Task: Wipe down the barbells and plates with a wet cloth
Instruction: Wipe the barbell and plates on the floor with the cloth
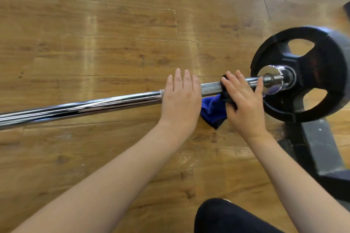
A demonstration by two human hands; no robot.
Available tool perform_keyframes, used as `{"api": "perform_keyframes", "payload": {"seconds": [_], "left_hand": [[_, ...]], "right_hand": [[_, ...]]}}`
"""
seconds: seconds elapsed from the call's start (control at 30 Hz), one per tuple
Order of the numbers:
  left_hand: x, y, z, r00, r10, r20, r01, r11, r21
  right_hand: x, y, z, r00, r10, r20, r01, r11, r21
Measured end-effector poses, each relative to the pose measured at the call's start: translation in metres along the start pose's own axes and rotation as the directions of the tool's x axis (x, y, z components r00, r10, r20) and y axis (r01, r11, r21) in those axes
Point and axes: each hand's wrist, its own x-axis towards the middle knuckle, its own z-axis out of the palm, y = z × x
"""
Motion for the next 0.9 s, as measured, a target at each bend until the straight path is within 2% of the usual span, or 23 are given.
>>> {"api": "perform_keyframes", "payload": {"seconds": [0.1,0.17,0.27,0.43,0.57,0.63,0.9], "left_hand": [[0.009,0.001,0.004,0.996,-0.024,-0.083,0.021,0.999,-0.039],[0.018,0.004,0.004,0.99,0.022,-0.137,-0.029,0.998,-0.052],[0.024,0.005,0.002,0.99,0.067,-0.121,-0.075,0.995,-0.066],[0.021,-0.001,0.002,0.994,0.074,-0.085,-0.081,0.994,-0.076],[0.013,0.002,0.005,0.987,0.099,-0.126,-0.115,0.985,-0.127],[0.004,0.003,0.002,0.985,0.135,-0.104,-0.144,0.986,-0.082],[-0.036,0.02,0.01,0.948,0.261,-0.18,-0.291,0.942,-0.166]], "right_hand": [[0.006,0.009,-0.005,0.996,-0.054,0.071,0.054,0.999,0.009],[0.008,0.014,-0.008,0.996,-0.003,0.086,0.004,1.0,-0.01],[0.007,0.021,-0.012,0.988,0.119,0.103,-0.113,0.992,-0.06],[0.02,0.029,-0.019,0.975,0.172,0.141,-0.167,0.985,-0.049],[0.029,0.026,-0.024,0.969,0.138,0.202,-0.13,0.99,-0.053],[0.023,0.025,-0.028,0.962,0.138,0.234,-0.123,0.989,-0.077],[-0.03,0.009,-0.05,0.964,0.14,0.225,-0.14,0.99,-0.02]]}}
